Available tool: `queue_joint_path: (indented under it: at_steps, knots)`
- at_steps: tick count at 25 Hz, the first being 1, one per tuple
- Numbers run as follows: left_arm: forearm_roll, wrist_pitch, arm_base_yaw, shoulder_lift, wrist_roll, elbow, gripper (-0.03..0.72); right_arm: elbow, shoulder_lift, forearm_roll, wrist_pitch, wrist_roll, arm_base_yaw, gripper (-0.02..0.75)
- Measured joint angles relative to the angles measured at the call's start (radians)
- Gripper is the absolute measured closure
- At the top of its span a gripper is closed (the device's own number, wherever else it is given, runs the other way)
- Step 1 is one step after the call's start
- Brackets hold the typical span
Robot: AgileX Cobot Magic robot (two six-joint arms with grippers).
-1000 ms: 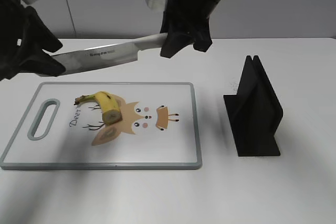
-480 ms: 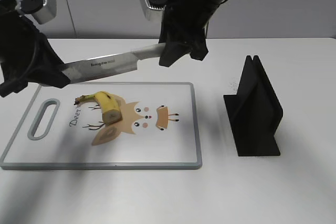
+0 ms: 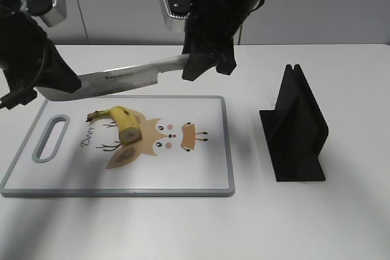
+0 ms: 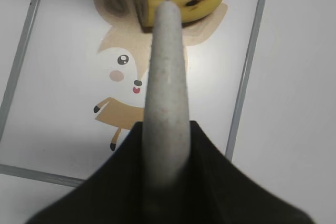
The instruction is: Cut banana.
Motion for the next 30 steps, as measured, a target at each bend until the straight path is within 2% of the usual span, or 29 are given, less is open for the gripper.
queue_joint_path:
  at_steps: [7,14,20,30]
  knots:
    - [0.025,-0.013,-0.016,0.060,-0.004,0.000,0.691,0.000,0.013,0.000,-0.003,-0.003,0.000,0.569]
    - [0.080,-0.151,-0.069,0.069,-0.099,0.075,0.691,-0.001,0.076,0.000,-0.016,-0.006,0.000,0.569]
    - [0.084,-0.205,-0.070,0.079,-0.103,0.089,0.691,-0.001,0.094,-0.005,-0.069,-0.016,0.001,0.569]
    - [0.058,-0.198,-0.071,0.146,-0.104,0.089,0.691,-0.001,0.114,-0.067,-0.072,-0.023,0.006,0.569]
